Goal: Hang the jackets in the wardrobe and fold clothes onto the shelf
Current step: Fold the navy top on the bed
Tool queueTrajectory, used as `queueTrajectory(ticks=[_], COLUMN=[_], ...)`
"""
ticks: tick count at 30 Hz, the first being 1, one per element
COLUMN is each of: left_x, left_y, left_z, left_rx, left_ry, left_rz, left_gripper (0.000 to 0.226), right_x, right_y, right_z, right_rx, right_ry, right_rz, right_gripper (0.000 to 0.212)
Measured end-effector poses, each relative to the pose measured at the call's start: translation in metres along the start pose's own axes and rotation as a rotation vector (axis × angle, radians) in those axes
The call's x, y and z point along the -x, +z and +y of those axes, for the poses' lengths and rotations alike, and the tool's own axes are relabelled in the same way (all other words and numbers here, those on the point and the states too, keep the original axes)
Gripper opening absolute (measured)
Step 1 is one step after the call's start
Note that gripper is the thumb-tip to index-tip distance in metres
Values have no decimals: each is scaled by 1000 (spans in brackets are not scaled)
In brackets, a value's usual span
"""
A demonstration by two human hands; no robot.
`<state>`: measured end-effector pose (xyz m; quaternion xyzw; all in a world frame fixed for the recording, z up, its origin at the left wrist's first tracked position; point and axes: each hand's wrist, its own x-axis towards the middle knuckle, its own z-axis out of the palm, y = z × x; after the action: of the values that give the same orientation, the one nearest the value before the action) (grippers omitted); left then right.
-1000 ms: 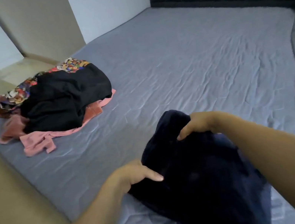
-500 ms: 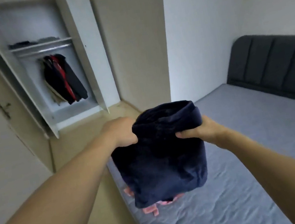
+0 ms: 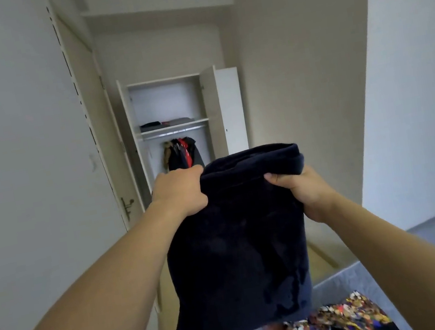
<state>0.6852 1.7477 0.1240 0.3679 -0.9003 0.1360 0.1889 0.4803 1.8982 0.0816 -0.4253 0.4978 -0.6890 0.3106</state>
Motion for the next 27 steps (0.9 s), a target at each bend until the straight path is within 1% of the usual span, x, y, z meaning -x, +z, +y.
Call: queueTrajectory(ticks=[4,7,14,16,19,24,27], left_x=[-69,-131,-285,-326,-388,-498,-581], left_y=[52,87,136,154,192,279,321], left_z=[-56,-98,-219,-258,-311,-395,-445], left_rx=[-60,-76,-136,-152,-193,-220,-216], left_ry=[-32,-50,-179,-206,-222,-218,-187], left_rz=[38,41,104,113,113,90,89], left_gripper=[22,22,30,23,19,15,17], right_x=[-97,-183,-403,-460,-542,-683,-776], right_y=[29,46,112,134,162,202,221], right_z=[43,71,81,96,129,196,217], right_rx=[-27,-29,-47,-57,-68,-46,-54], right_ry=[-10,-22,-60,-39,-2,33,60], right_rz=[18,26,-76,-87,-94,-62,-39], right_gripper=[30,34,43,42,34,36,35])
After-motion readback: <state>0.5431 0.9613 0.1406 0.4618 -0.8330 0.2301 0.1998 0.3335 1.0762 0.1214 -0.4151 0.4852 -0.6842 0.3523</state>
